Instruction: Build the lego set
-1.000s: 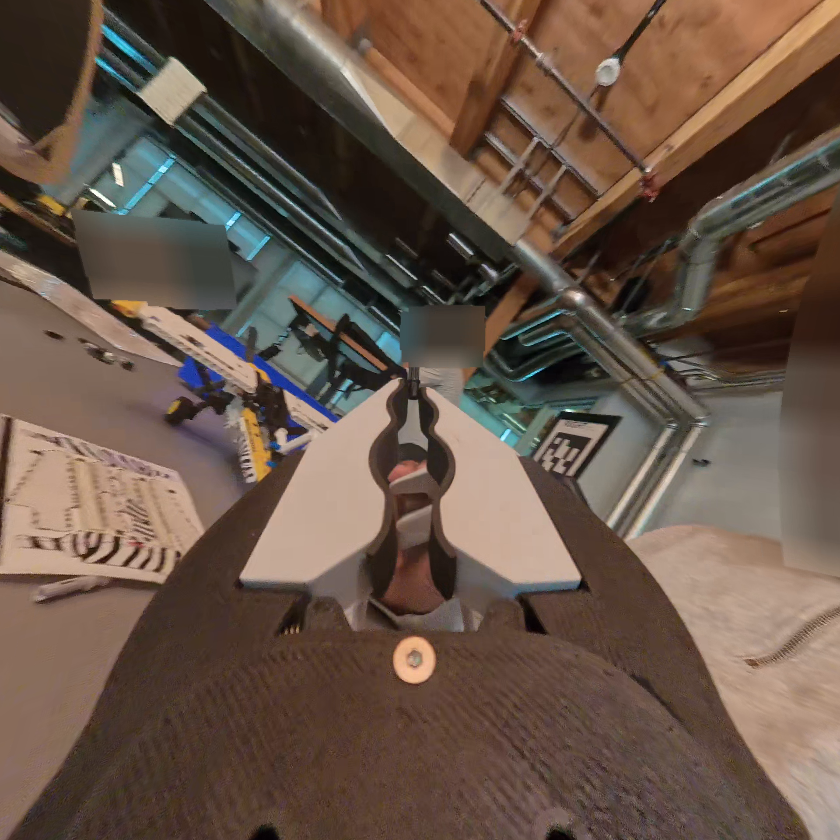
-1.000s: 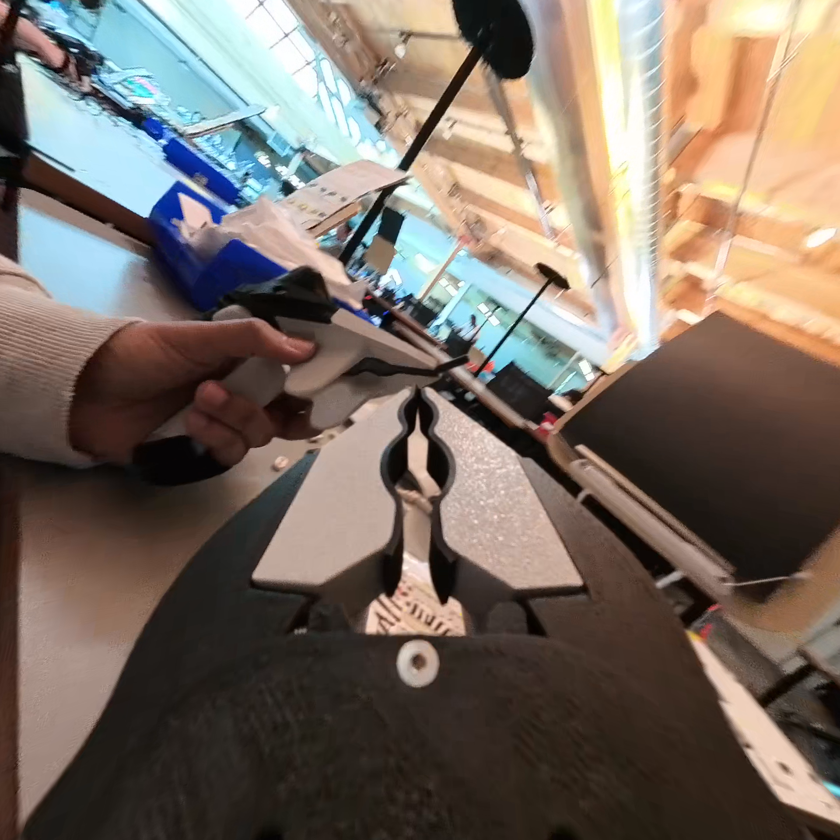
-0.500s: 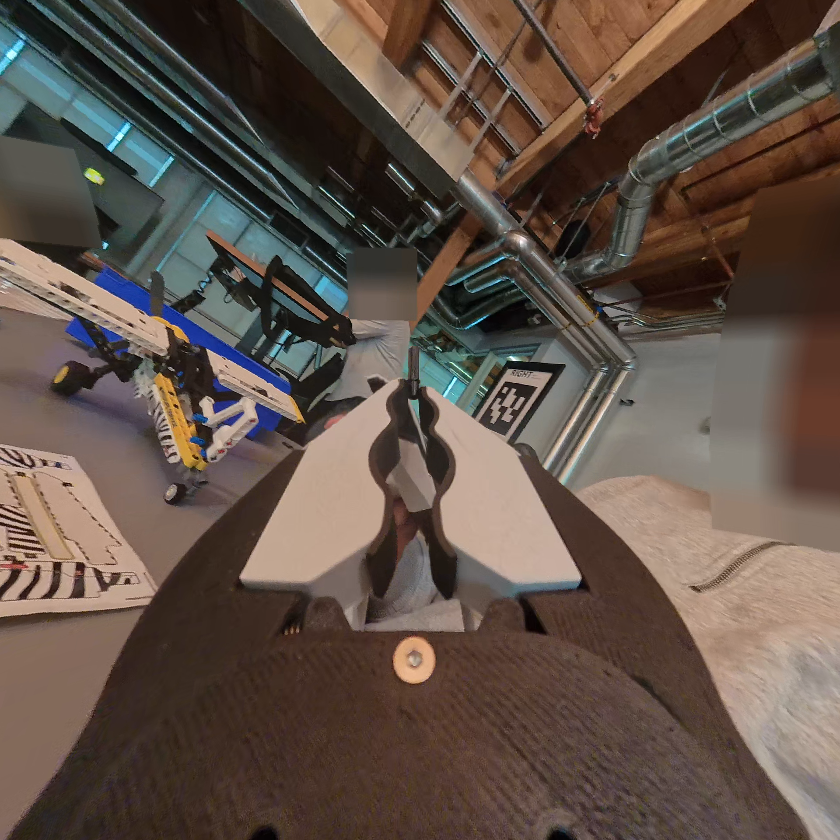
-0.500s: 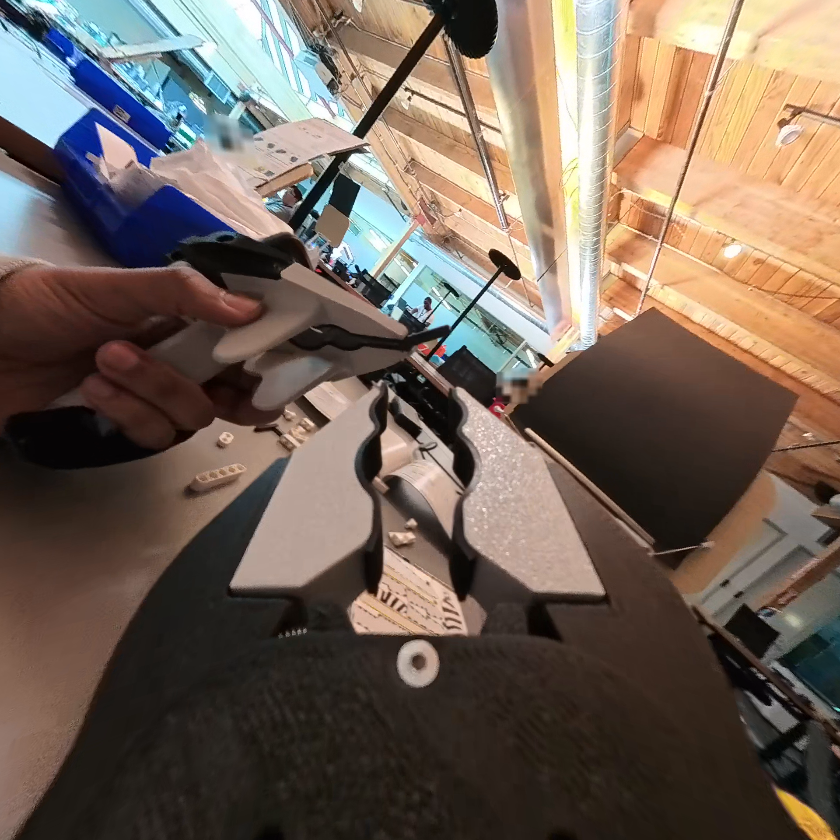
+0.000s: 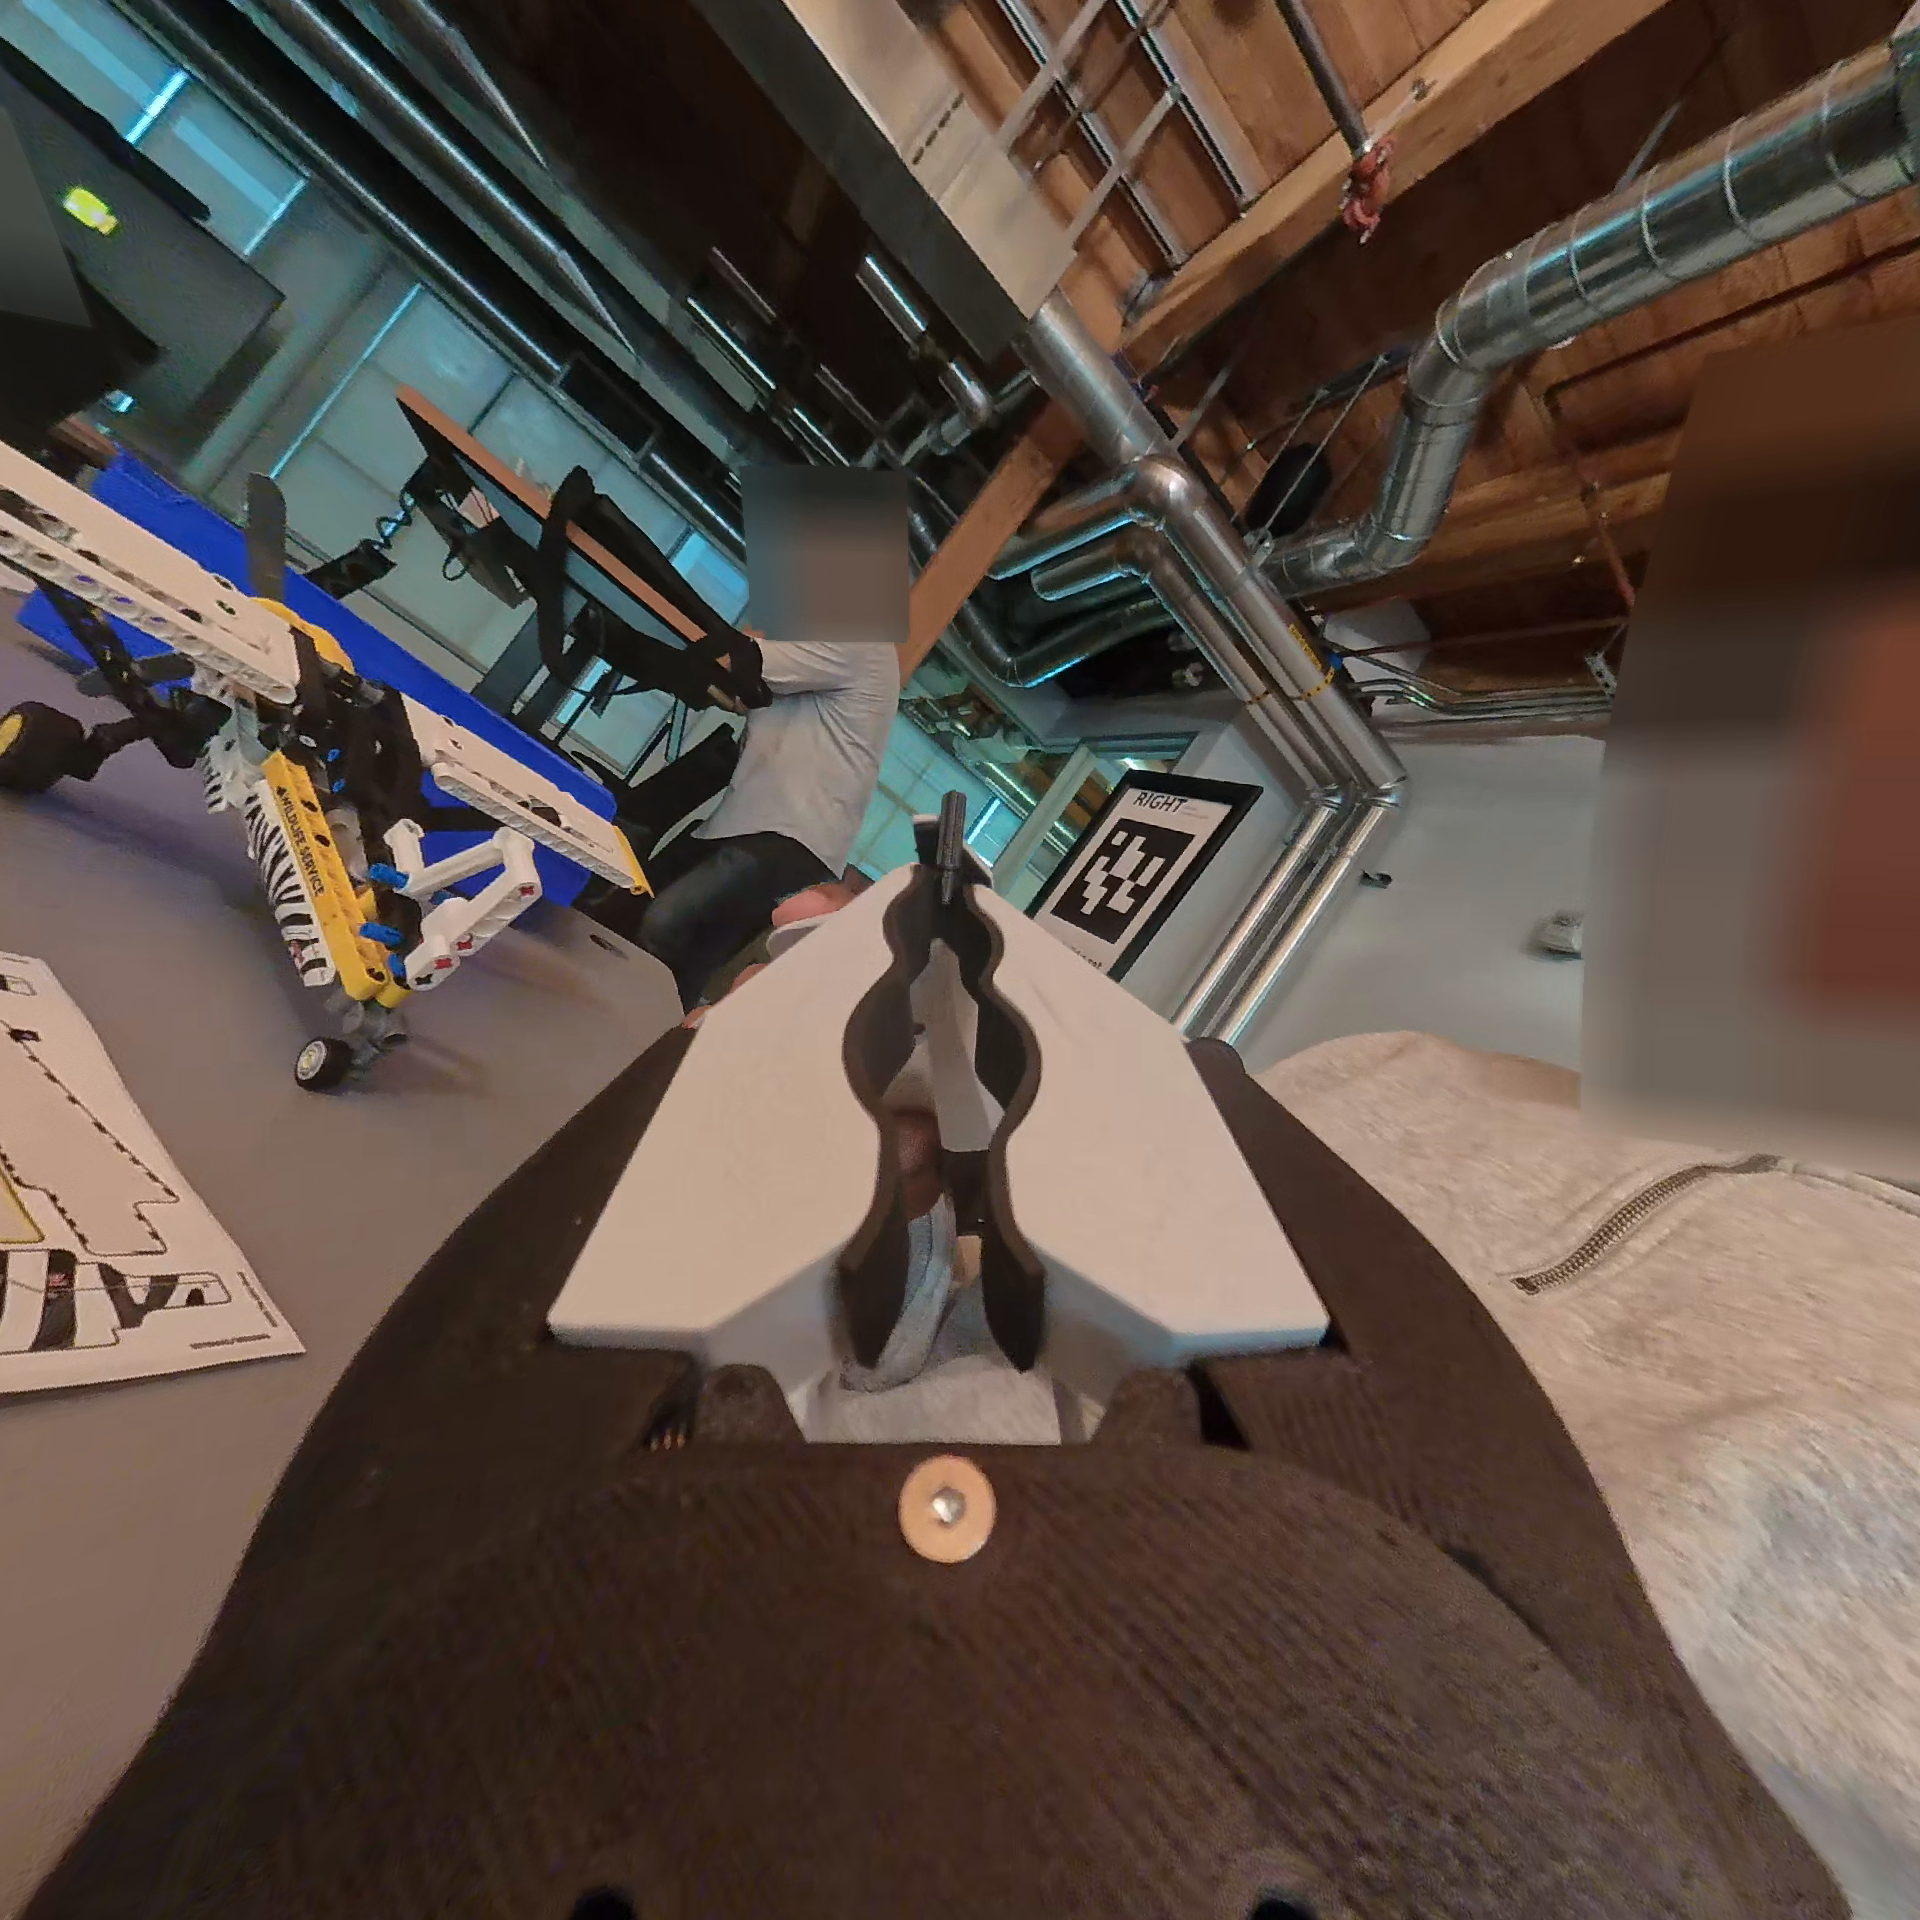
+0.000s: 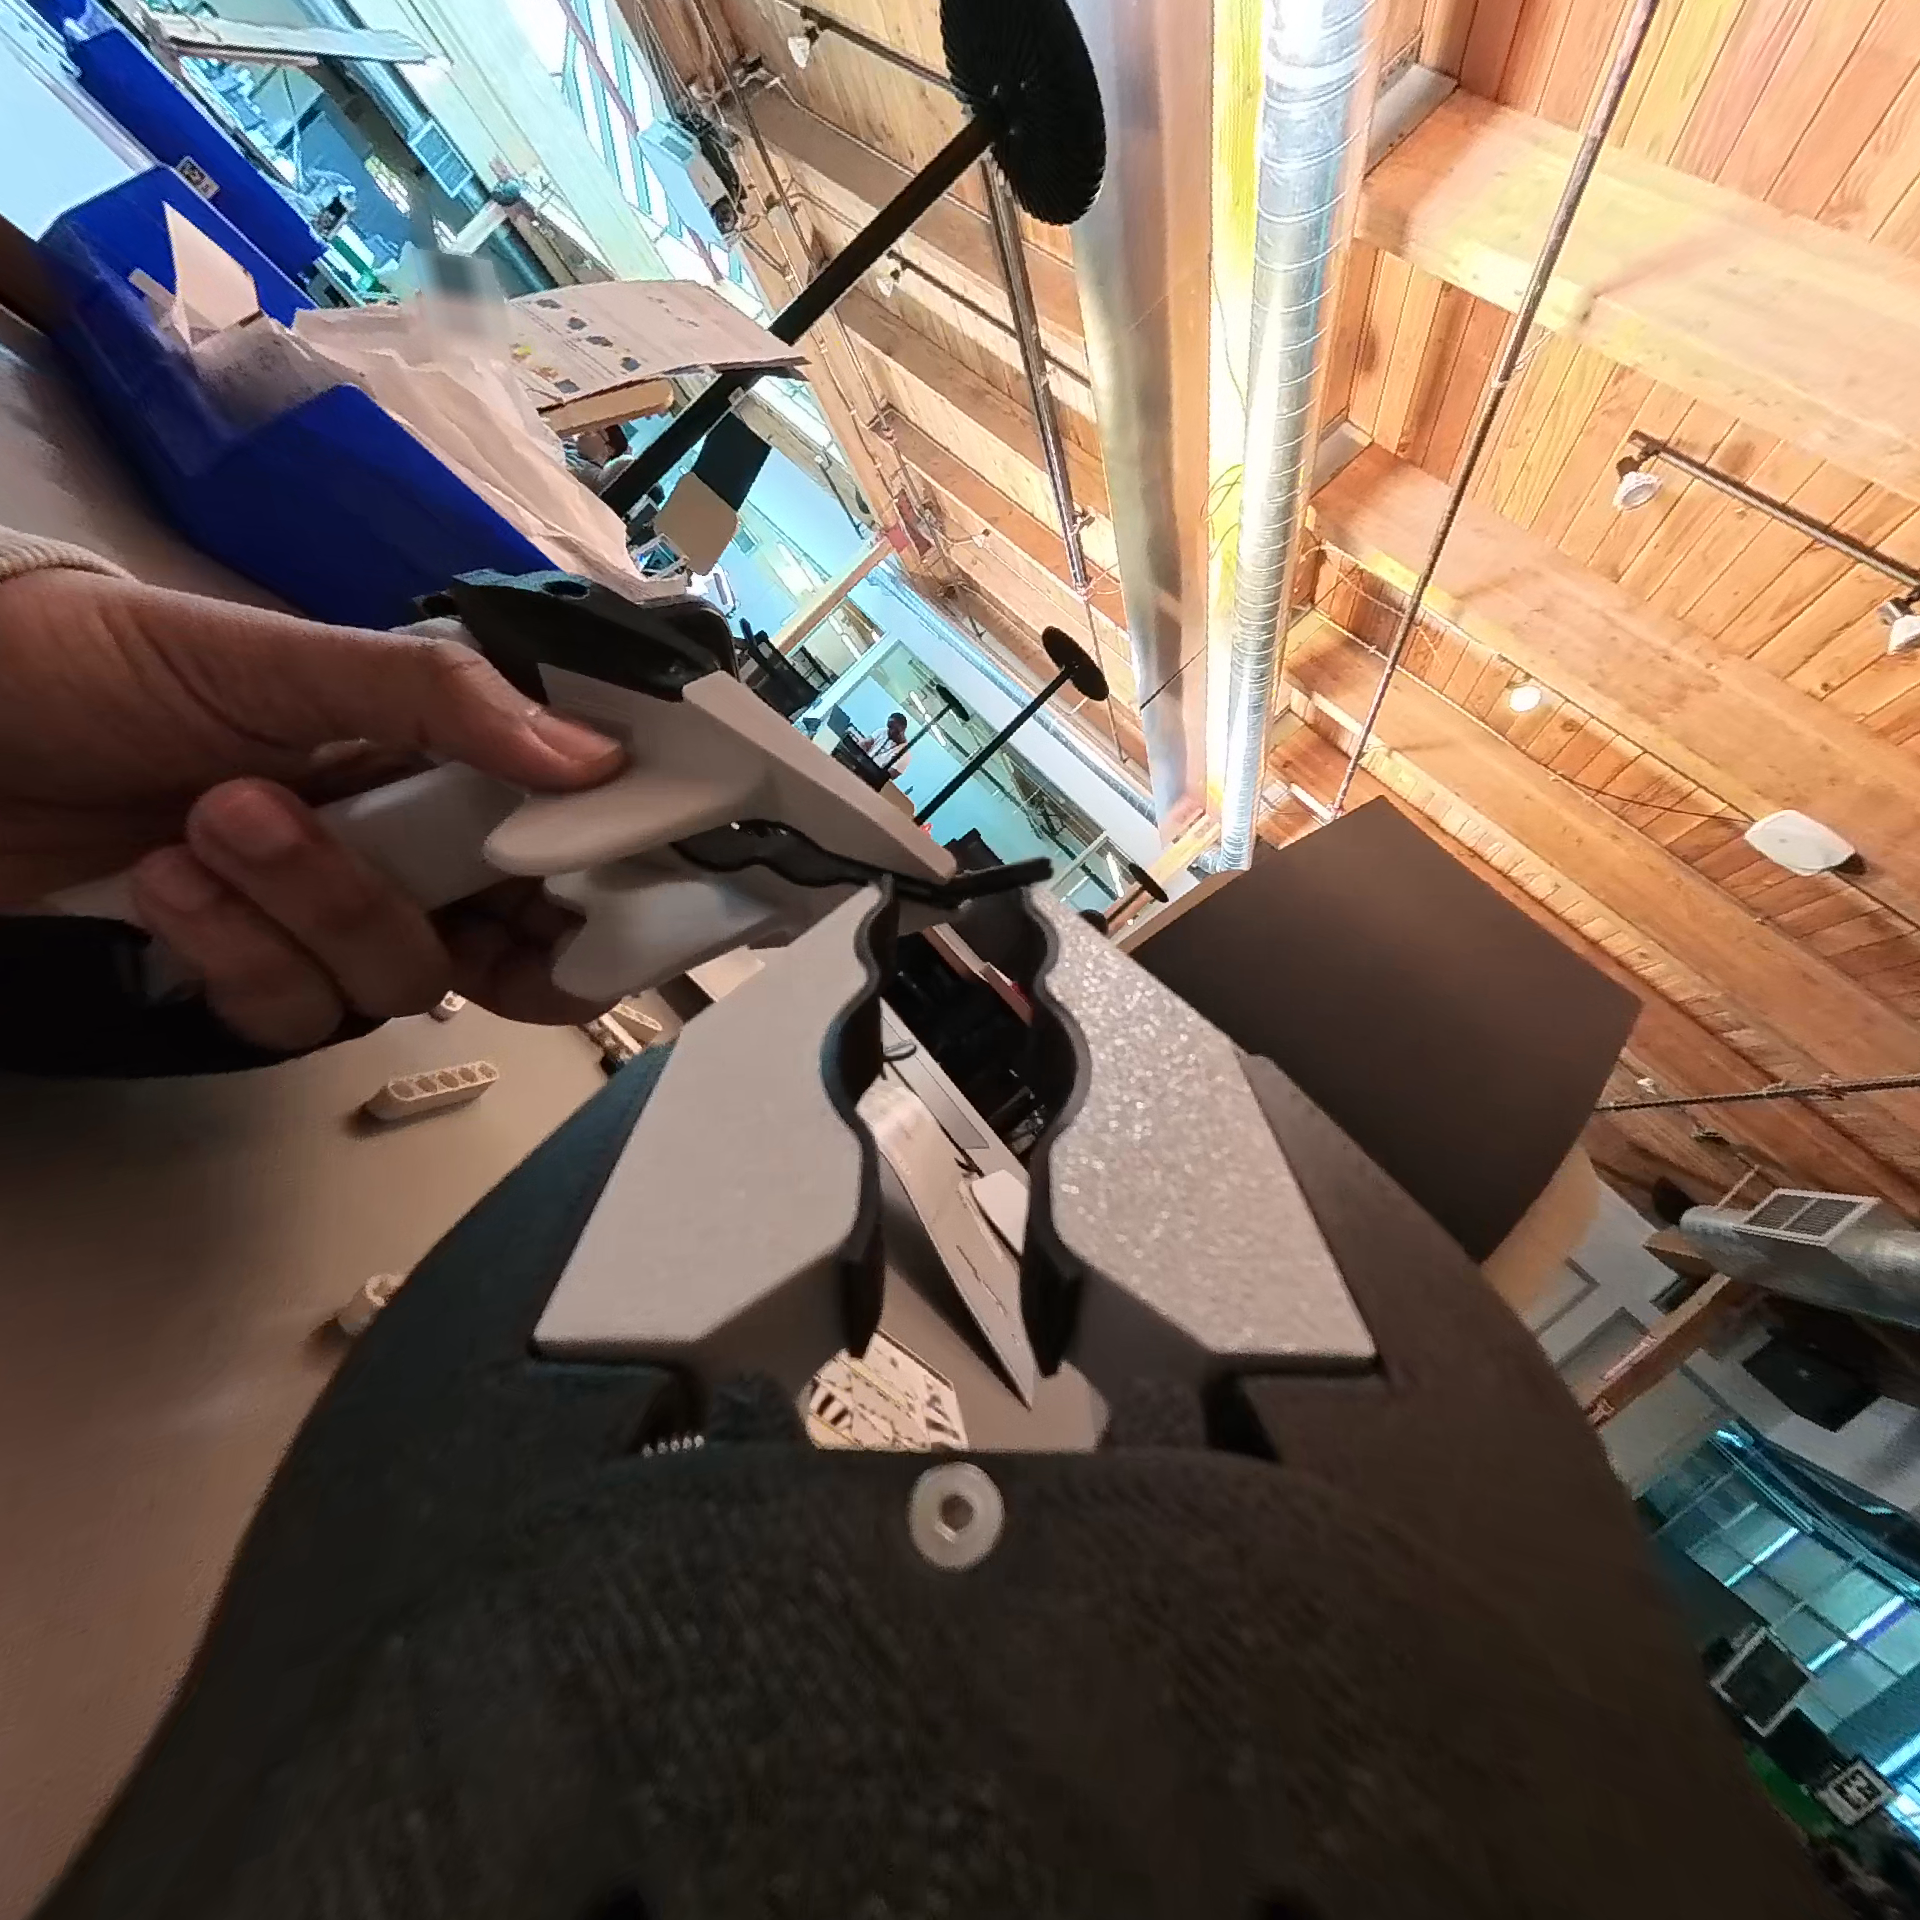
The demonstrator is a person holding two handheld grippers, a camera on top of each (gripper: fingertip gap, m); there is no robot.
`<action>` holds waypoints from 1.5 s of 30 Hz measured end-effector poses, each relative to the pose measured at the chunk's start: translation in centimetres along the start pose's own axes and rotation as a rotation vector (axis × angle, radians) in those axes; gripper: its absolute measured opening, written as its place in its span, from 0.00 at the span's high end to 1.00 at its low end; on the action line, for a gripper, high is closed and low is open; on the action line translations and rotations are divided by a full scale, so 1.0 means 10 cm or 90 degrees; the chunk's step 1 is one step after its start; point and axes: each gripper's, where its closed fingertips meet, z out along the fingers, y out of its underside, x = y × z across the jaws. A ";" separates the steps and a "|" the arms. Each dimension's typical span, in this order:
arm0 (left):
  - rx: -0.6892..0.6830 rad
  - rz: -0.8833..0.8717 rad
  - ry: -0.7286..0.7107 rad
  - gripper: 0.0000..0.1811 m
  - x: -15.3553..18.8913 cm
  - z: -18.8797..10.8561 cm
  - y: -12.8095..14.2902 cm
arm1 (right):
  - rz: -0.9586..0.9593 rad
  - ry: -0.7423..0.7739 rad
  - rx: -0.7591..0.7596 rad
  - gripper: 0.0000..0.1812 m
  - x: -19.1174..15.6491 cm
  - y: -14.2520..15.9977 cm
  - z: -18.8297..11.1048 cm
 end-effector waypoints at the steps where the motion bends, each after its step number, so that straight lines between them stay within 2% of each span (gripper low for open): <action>1: -0.003 -0.002 0.000 0.99 0.00 0.00 0.01 | 0.000 -0.001 0.000 0.89 0.00 0.00 0.00; 13: 0.006 -0.020 0.002 0.99 -0.02 -0.02 0.00 | -0.033 -0.002 -0.007 0.93 -0.06 0.01 0.02; 27: 0.017 -0.035 0.025 0.98 0.01 -0.04 -0.02 | 0.083 -0.060 0.023 0.96 -0.06 -0.01 0.01; 32: 0.062 -0.041 0.014 0.90 -0.02 -0.10 -0.12 | 0.125 -0.102 0.039 0.96 -0.12 -0.05 -0.01; 34: 0.051 -0.049 0.023 0.89 -0.01 -0.07 -0.09 | 0.135 -0.121 0.044 0.96 -0.15 -0.06 -0.02; 35: 0.041 -0.051 0.030 0.89 0.01 -0.06 -0.06 | 0.140 -0.131 0.045 0.96 -0.17 -0.06 -0.03; 37: 0.029 -0.039 0.044 0.99 0.06 -0.04 -0.04 | 0.151 -0.140 0.044 0.96 -0.18 -0.06 -0.03; 45: 0.037 -0.022 0.022 0.99 0.04 -0.06 -0.07 | 0.223 -0.131 0.052 0.98 -0.05 -0.03 -0.06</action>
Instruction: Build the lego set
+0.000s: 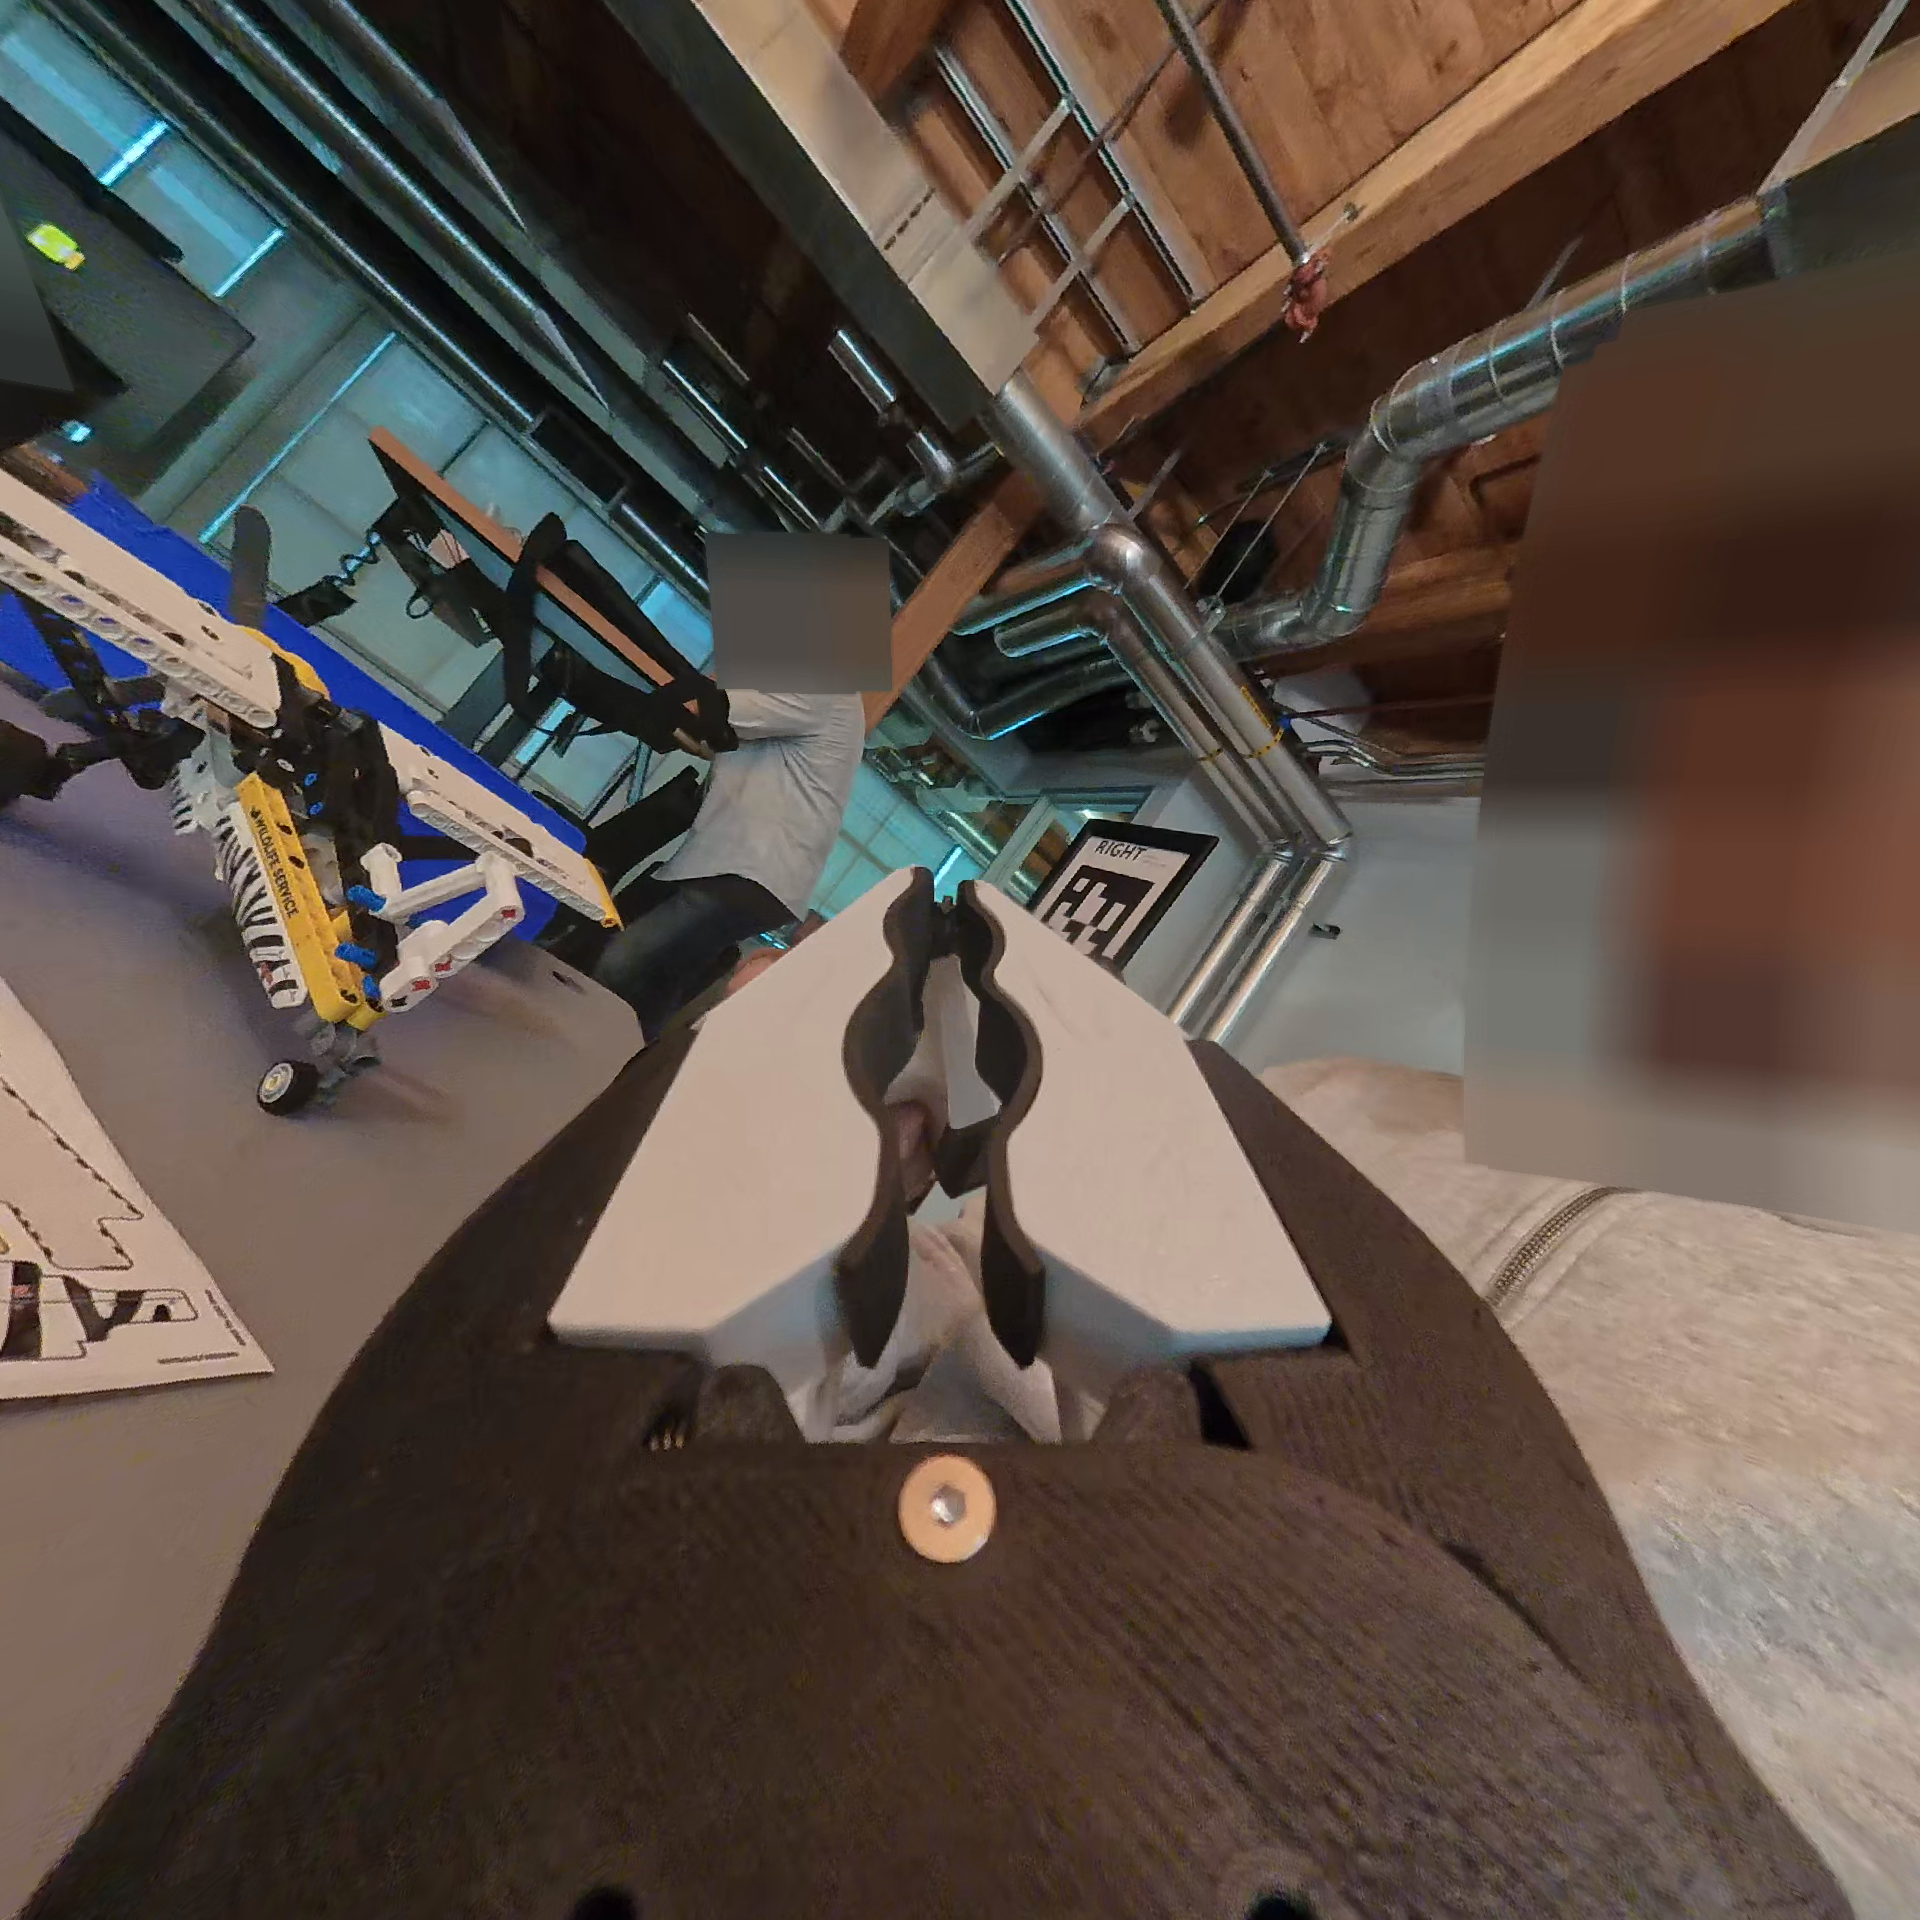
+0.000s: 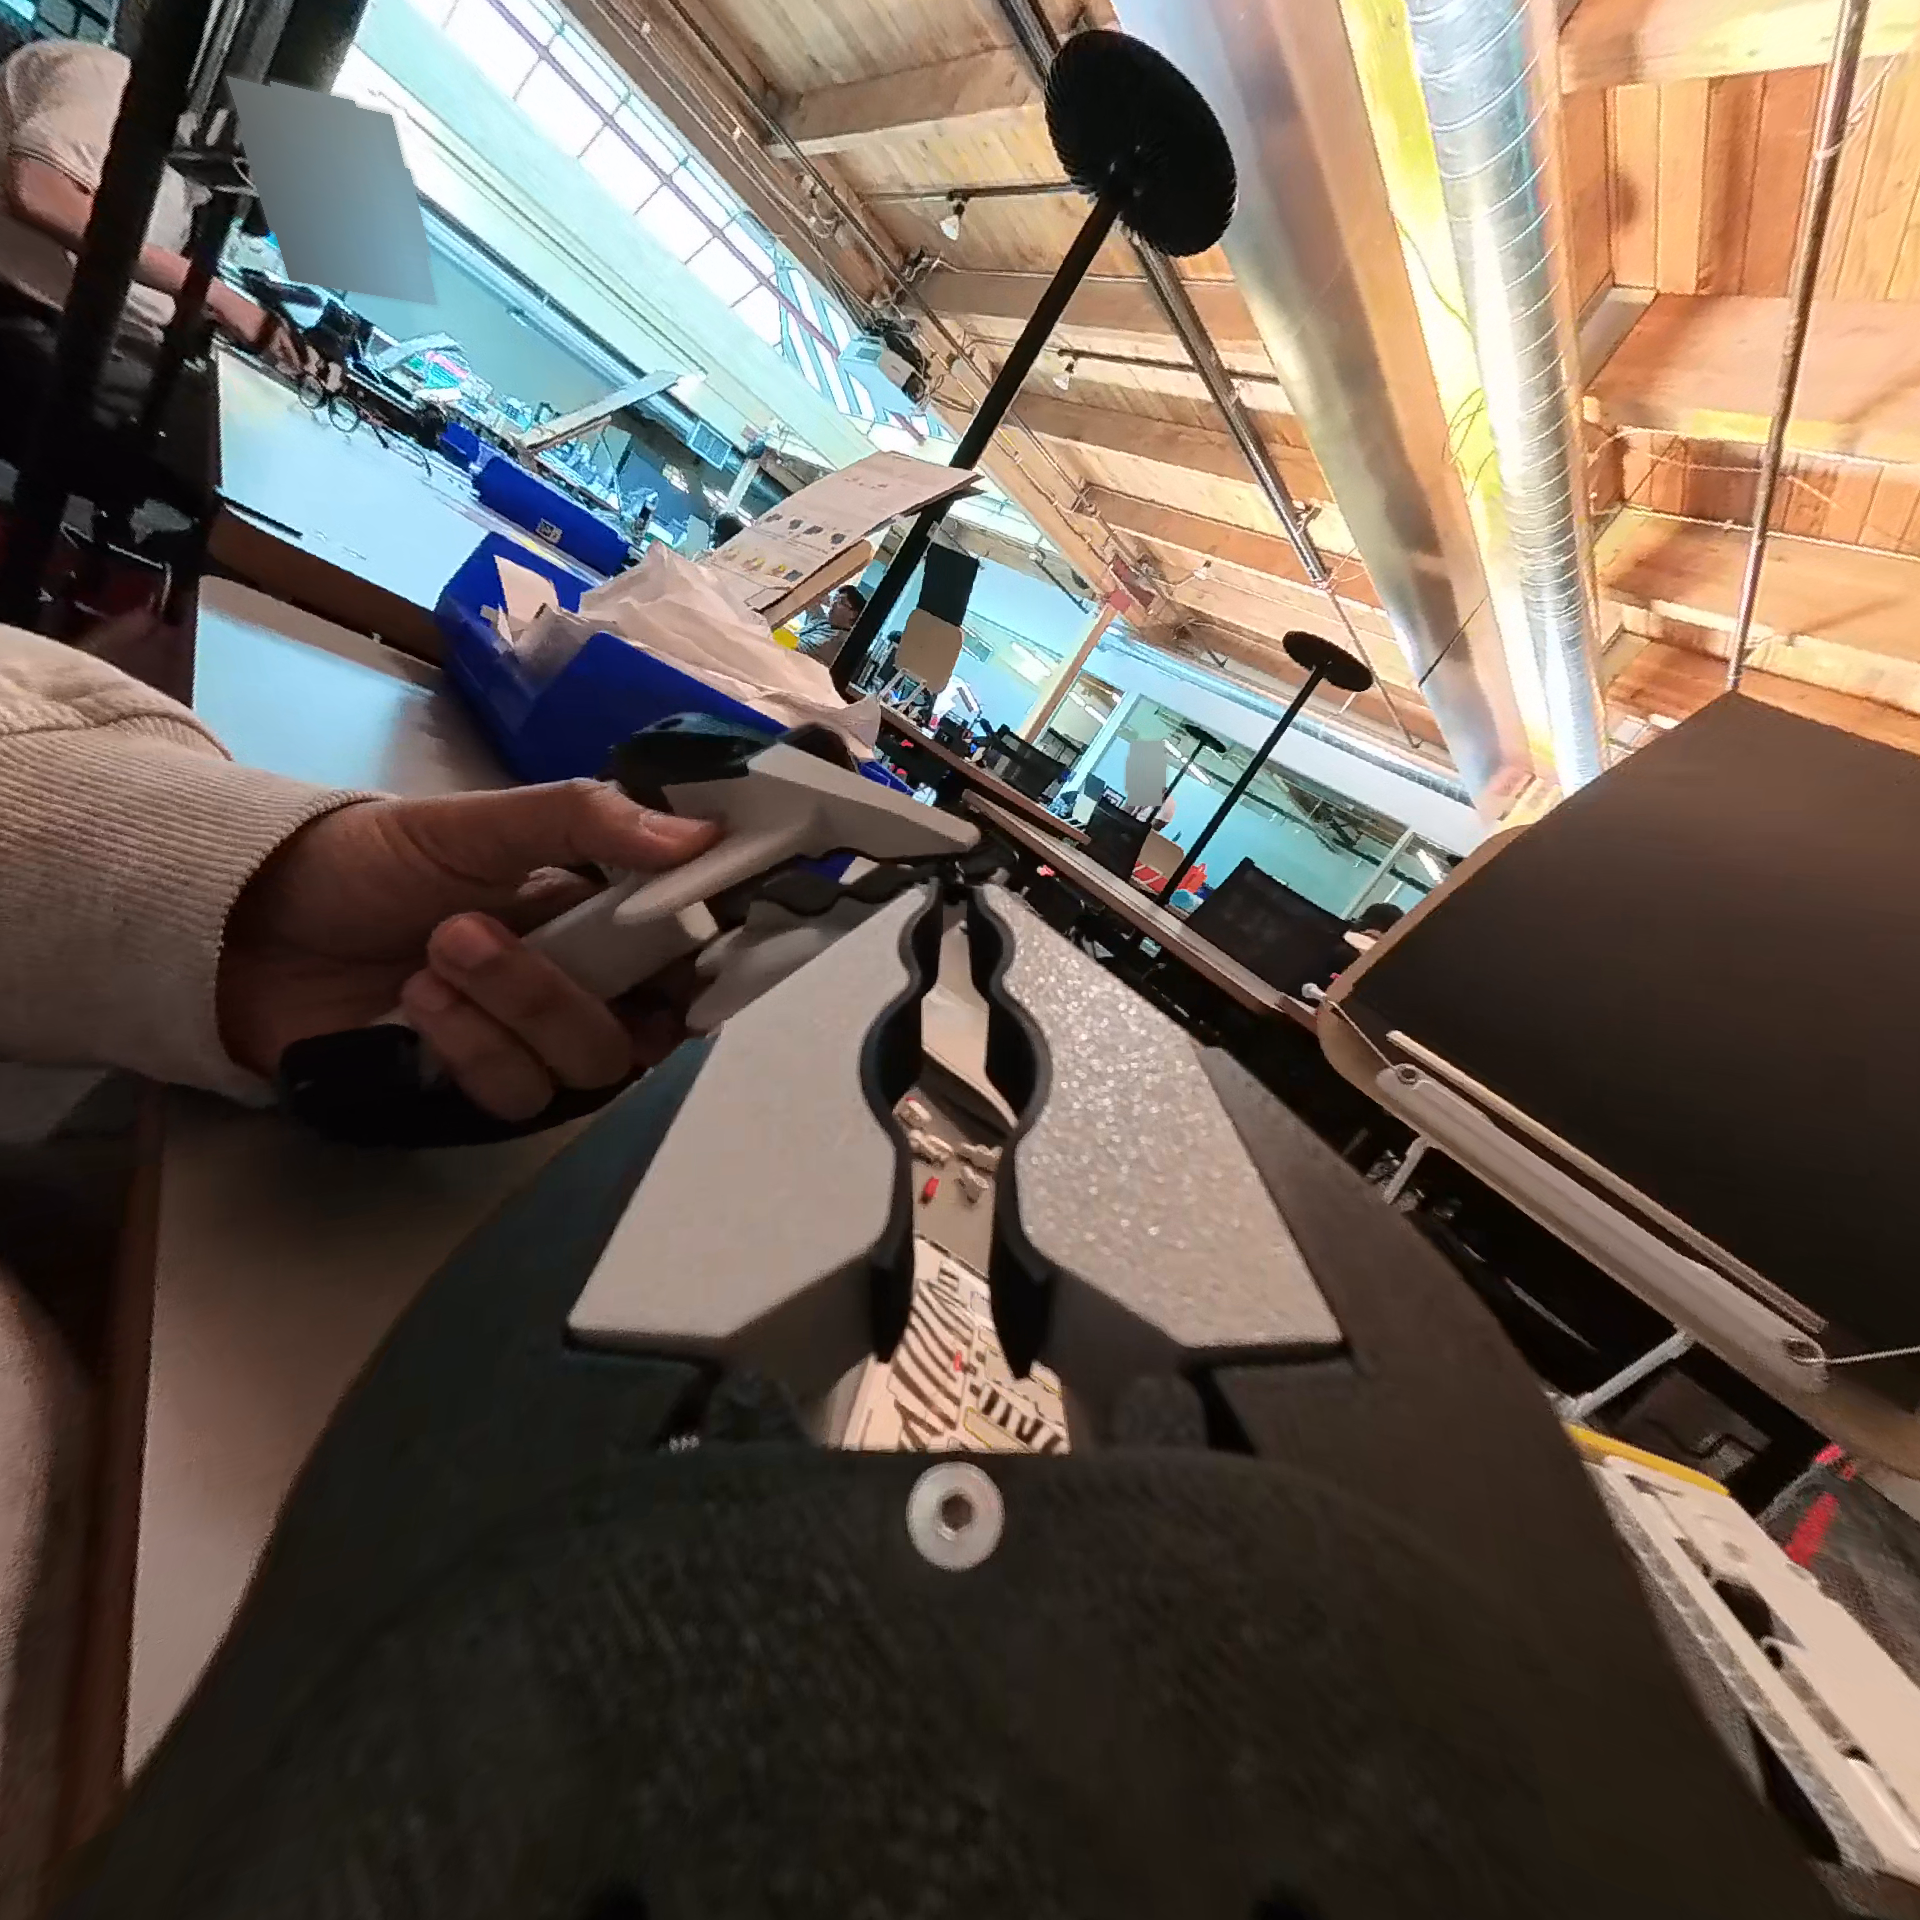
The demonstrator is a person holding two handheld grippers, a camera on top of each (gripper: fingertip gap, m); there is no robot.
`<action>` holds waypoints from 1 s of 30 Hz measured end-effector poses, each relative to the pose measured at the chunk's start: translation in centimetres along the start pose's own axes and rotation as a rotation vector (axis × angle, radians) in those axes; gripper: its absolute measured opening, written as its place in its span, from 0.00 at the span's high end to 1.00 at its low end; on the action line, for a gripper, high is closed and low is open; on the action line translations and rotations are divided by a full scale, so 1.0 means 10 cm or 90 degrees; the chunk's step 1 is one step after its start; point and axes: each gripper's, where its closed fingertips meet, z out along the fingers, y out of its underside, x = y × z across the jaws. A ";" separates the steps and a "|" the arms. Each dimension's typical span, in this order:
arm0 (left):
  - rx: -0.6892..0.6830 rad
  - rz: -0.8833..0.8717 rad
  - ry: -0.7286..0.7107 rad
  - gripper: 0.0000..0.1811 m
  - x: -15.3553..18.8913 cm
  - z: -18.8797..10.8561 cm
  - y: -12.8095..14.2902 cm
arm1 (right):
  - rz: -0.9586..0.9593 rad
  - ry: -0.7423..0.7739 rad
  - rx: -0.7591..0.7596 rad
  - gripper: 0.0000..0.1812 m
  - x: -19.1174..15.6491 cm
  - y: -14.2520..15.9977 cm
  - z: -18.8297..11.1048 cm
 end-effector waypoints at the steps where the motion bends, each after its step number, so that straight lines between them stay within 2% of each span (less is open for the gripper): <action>1: 0.000 0.008 -0.007 0.99 0.00 0.00 0.00 | -0.004 0.005 -0.001 0.98 0.00 0.00 0.00; 16: 0.003 -0.015 -0.006 0.99 -0.04 -0.02 0.00 | 0.032 -0.002 -0.006 0.99 0.02 0.02 0.00; 30: 0.010 -0.060 -0.030 0.99 -0.13 -0.11 -0.05 | 0.028 -0.016 -0.012 0.95 -0.03 0.08 0.02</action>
